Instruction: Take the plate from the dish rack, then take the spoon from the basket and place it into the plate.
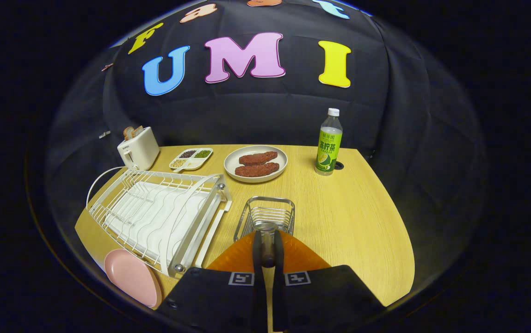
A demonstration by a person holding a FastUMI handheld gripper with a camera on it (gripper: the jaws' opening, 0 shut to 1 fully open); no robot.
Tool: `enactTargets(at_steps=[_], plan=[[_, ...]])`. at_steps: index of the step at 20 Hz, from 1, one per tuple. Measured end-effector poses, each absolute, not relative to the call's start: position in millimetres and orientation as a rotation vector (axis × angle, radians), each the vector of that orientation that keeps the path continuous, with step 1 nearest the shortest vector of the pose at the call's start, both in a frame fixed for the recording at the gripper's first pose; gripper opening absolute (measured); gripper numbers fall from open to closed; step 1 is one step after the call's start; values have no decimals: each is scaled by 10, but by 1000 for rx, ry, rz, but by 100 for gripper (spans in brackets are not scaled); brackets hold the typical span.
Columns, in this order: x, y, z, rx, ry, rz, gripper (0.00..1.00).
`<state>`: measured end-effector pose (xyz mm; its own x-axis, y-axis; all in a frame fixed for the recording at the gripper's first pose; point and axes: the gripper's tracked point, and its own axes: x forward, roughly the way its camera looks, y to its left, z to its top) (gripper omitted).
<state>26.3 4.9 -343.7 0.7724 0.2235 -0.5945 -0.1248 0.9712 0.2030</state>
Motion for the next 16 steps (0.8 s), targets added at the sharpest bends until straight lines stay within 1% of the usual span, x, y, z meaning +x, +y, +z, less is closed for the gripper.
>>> enactTargets(at_steps=[5, 10, 13, 16], plan=[[299, -29, -3113, 161, 639, 163, 9], [42, 8, -2531, 162, 582, 198, 9], [-190, 206, -2107, 189, 539, 256, 9], [-441, 539, -1771, 204, 514, 359, 9]])
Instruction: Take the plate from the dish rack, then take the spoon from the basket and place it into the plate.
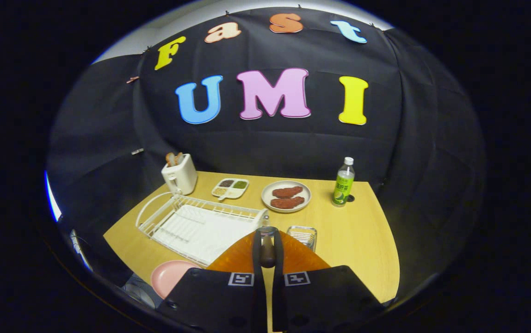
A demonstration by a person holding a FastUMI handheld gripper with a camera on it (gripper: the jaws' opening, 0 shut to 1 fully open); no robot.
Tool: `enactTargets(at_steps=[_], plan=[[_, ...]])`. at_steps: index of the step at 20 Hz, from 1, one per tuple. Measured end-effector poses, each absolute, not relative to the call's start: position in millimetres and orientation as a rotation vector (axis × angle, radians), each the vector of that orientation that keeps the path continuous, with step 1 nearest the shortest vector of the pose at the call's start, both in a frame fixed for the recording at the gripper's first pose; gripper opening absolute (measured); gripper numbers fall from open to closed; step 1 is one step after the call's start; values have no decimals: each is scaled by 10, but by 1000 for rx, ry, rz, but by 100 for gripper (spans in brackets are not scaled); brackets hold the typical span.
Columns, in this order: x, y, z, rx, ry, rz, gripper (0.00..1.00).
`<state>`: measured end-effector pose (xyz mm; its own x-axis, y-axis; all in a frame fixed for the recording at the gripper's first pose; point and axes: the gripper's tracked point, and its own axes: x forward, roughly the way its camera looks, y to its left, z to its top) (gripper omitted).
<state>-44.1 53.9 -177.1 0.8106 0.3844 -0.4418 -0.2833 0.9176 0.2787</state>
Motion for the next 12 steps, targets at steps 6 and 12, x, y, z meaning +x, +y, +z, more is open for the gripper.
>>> enactTargets(at_steps=[6, 12], plan=[[-1019, 1404, -1579, 220, 521, 604, 9], [-1506, 2195, -2263, 141, 645, 753, 9]])
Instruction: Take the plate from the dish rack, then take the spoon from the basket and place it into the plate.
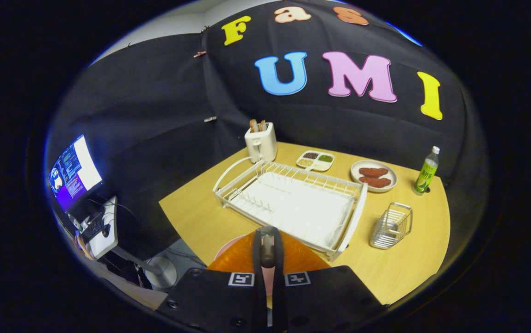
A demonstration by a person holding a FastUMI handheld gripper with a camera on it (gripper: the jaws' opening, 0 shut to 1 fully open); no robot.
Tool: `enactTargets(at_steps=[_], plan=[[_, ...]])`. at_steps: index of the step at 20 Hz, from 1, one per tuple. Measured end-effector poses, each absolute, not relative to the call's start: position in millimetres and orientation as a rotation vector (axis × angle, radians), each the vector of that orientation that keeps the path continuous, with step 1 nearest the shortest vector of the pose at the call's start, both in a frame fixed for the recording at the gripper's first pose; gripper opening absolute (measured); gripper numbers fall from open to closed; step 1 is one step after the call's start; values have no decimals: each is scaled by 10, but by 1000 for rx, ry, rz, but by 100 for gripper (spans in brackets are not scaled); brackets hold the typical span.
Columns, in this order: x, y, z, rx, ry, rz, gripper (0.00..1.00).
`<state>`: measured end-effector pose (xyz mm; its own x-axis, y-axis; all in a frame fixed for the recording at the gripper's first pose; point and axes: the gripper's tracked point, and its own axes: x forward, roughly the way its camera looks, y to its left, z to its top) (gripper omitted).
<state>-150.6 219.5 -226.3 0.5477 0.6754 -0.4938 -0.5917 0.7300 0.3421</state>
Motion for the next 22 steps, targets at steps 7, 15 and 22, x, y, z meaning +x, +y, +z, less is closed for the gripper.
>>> enactTargets(at_steps=[7, 15, 22], plan=[[-1592, 2660, -2898, 118, 734, 787, 9], [-1568, 2763, -3099, 78, 748, 810, 11], [-1627, 2633, -3374, 27, 811, 775, 17]])
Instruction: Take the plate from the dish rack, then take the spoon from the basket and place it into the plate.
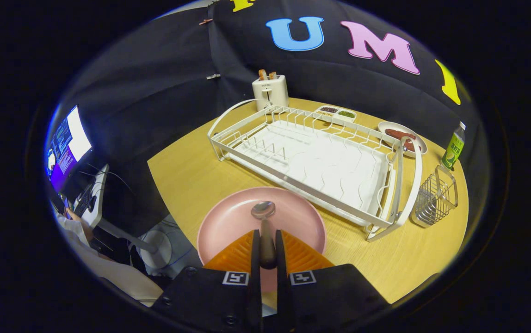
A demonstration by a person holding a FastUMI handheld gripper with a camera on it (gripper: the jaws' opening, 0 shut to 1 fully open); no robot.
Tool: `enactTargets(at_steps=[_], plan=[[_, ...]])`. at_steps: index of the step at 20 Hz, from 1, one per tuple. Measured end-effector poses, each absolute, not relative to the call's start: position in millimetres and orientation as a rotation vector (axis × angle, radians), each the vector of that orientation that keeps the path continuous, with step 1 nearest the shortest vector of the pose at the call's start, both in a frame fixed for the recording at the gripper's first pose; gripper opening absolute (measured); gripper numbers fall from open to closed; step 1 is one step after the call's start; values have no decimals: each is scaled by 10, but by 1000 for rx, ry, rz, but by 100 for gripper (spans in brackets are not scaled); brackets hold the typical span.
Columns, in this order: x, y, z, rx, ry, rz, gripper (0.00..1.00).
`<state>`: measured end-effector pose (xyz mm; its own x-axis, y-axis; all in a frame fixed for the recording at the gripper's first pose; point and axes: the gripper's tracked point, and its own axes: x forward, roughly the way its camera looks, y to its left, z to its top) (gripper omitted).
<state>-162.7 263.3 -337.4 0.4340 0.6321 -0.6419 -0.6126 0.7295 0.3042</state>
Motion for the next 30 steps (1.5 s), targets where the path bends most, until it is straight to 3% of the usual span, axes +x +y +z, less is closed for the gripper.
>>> enactTargets(at_steps=[2, 6, 8, 11, 14, 19, 30], plan=[[-1617, 2578, -3424, 9, 817, 758, 23], [-1592, 2527, -3422, 12, 811, 745, 44], [-1590, 2520, -3414, 22, 814, 743, 56], [-1589, 2523, -3353, 42, 816, 743, 81], [-1520, 2471, -3190, 60, 799, 727, 94], [-1079, 2099, -2532, 138, 675, 611, 98], [-322, 570, -1194, 178, 369, 278, 98]])
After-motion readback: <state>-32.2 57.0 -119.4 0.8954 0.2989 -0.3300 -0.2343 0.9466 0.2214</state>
